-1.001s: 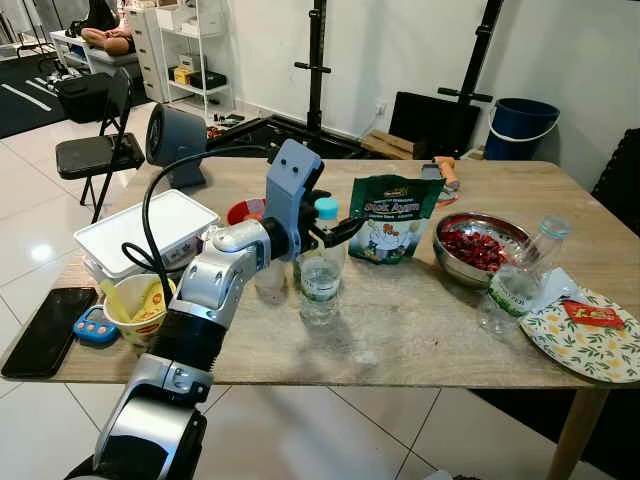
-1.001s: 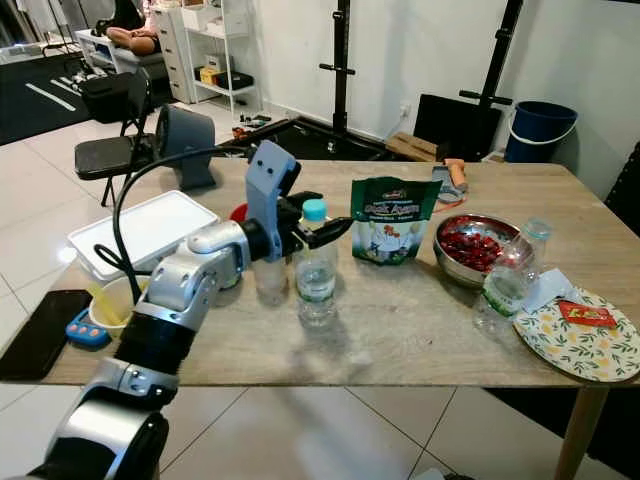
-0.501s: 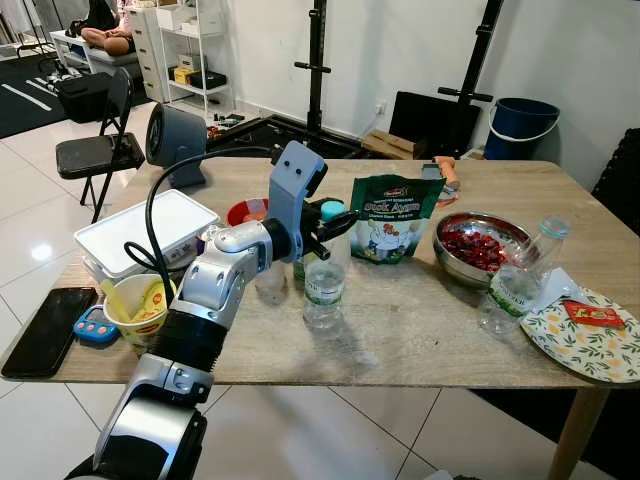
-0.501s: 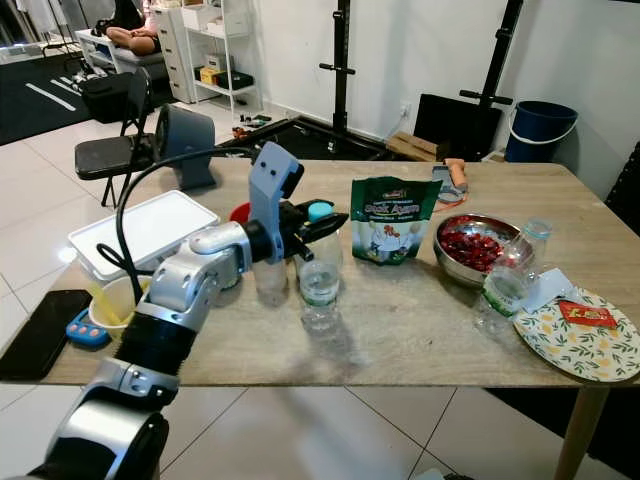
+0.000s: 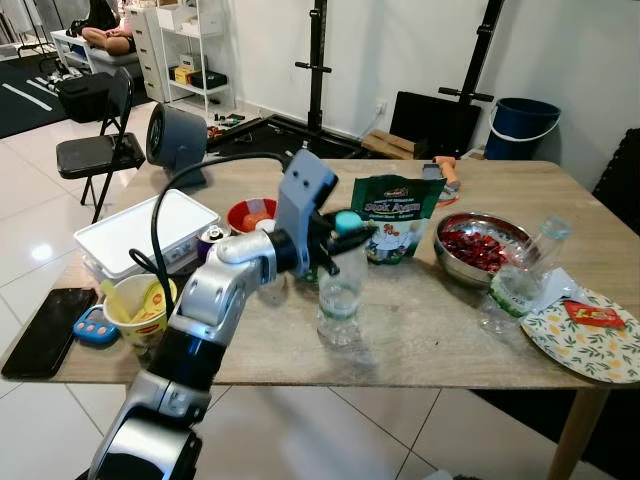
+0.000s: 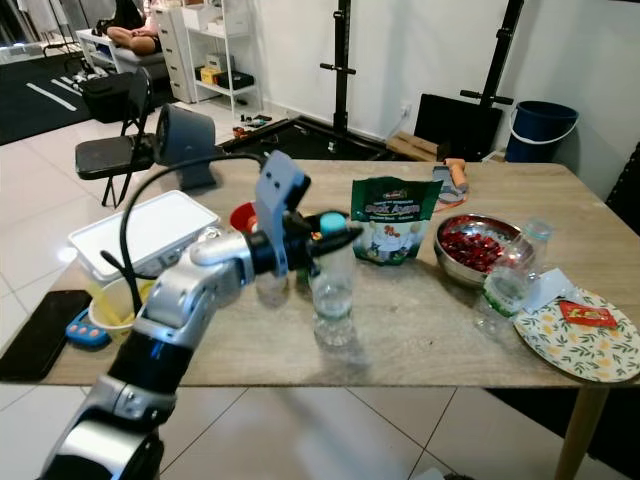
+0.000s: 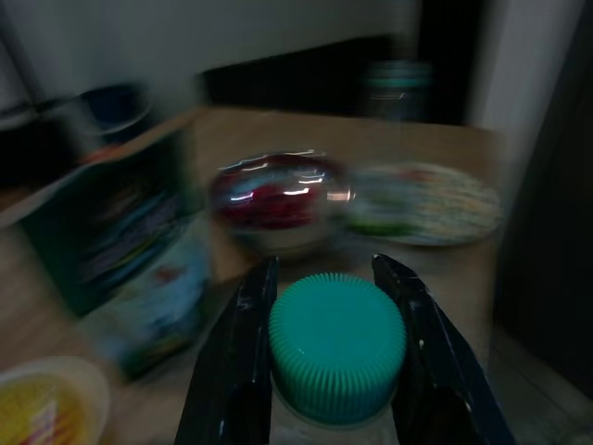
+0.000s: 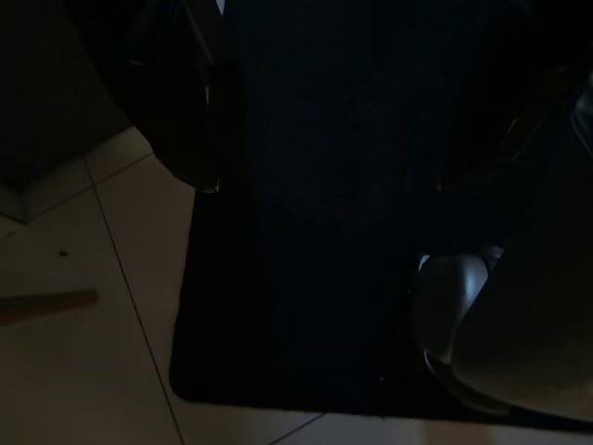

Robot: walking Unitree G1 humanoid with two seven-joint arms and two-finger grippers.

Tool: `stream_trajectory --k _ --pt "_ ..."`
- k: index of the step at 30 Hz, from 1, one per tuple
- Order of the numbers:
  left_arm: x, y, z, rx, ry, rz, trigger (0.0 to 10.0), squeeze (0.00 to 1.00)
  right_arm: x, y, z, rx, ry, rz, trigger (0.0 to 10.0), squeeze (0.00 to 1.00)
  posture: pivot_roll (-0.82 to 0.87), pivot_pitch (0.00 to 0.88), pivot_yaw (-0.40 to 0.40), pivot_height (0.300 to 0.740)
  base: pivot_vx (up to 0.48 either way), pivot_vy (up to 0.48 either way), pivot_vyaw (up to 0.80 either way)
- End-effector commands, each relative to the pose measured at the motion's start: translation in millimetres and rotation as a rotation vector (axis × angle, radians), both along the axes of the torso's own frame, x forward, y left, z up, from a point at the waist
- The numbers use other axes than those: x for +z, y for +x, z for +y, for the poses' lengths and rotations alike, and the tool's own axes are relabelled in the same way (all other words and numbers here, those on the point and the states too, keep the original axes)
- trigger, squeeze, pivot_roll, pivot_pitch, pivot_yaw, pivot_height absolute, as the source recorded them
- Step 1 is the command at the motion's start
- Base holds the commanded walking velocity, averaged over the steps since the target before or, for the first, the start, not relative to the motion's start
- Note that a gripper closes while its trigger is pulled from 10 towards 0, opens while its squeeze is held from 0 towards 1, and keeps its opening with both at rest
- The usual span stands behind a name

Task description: Restocking fridge

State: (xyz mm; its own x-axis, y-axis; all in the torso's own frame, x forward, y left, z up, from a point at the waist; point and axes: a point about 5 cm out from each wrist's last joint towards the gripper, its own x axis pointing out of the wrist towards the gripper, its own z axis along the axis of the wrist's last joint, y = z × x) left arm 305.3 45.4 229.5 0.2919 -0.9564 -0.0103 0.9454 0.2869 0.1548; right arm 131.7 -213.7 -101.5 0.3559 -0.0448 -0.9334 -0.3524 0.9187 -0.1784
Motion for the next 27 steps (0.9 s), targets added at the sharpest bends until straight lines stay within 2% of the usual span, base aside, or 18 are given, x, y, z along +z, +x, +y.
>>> stream_trajectory --k 1,5,9,19,27 --pt "-1.2 -12.0 -0.8 -0.085 0.03 -0.001 10.0 0.0 -0.1 0.2 0.7 -0.002 0.002 0.003 10.0 0.0 -0.07 0.0 -0.004 0.74 0.0 0.0 0.0" --pt "0.4 -22.9 2.8 -0.151 0.051 -0.022 10.0 0.0 -0.3 -0.2 1.0 -0.005 0.007 0.008 10.0 0.0 -0.07 0.0 -0.006 0.74 0.0 0.0 0.0" --pt "2.2 -24.4 7.4 -0.146 0.056 -0.027 10.0 0.0 -0.5 -0.8 0.5 -0.004 0.007 0.017 10.0 0.0 -0.06 0.0 -0.007 0.74 0.0 0.0 -0.28" --pt "-13.8 -43.3 7.2 -0.221 0.127 0.001 10.0 0.0 -0.4 -2.2 -3.0 -0.001 -0.01 0.031 10.0 0.0 -0.06 0.0 -0.011 0.74 0.0 0.0 -0.79" --pt "-14.9 -49.1 5.5 -0.256 0.129 0.008 10.0 0.0 -0.2 -2.0 -3.6 0.002 -0.013 0.034 10.0 0.0 -0.06 0.0 -0.014 0.74 0.0 0.0 -0.79"
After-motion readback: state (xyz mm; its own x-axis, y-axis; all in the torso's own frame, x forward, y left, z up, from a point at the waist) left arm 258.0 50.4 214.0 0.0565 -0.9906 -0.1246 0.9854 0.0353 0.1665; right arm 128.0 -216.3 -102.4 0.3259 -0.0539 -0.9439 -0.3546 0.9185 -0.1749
